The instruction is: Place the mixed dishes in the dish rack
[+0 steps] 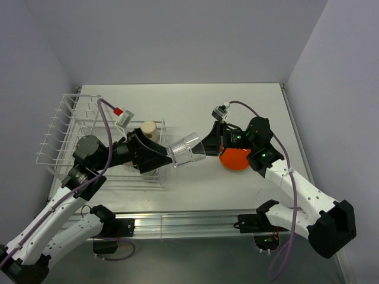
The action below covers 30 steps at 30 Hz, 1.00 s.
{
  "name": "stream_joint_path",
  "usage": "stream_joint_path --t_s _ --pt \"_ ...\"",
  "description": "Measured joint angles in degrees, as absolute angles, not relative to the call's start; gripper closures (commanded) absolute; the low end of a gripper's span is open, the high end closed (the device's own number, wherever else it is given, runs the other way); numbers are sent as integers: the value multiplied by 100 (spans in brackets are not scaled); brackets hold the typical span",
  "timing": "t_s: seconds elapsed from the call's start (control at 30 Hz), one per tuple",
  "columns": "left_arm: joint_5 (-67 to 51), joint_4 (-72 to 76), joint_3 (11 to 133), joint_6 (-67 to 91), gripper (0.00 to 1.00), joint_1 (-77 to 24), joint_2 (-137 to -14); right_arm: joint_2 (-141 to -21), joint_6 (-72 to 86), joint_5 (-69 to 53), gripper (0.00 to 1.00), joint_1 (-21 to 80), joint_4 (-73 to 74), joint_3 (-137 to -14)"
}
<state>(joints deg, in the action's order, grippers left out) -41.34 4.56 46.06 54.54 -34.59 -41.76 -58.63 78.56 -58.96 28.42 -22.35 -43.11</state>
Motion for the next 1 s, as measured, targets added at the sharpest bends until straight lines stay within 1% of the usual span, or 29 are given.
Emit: stream_joint_path --t_s 0.23,0.47,0.67,0.77,0.83,0.87,0.9,0.93,0.97,1.0 --pt "-4104 563 4567 5592 5 -3474 -4117 -5964 7585 -5793 100 2915 -2067 -4320" --pt "-3992 711 4469 5798 7 -3489 -4158 -6029 7439 -5756 100 2989 -1977 -4403" --pt "-3800 775 4469 5839 12 -3614 -4235 -6036 7382 -5564 100 3061 -1981 -4484" --pt "-3736 819 4469 5843 17 -3667 -4250 -6047 7408 -5529 100 3063 -2067 -4501" --pt "-3691 819 4469 5839 27 -3680 -4252 -6058 7430 -5522 100 3063 -2110 -4501" --pt "-3656 812 4469 5837 35 -3680 -4252 -6062 7448 -5522 100 3065 -2141 -4501" --pt "-3638 805 4469 5850 52 -3682 -4250 -6062 7446 -5511 100 3065 -2156 -4501" --pt "-3612 801 4473 5876 60 -3686 -4246 -6062 7443 -5509 100 3065 -2176 -4501" --pt "-3607 799 4482 5887 70 -3688 -4241 -6066 7422 -5500 83 3068 -2189 -4504" --pt "-3590 788 4493 5898 93 -3693 -4237 -6069 7428 -5498 66 3072 -2204 -4504"
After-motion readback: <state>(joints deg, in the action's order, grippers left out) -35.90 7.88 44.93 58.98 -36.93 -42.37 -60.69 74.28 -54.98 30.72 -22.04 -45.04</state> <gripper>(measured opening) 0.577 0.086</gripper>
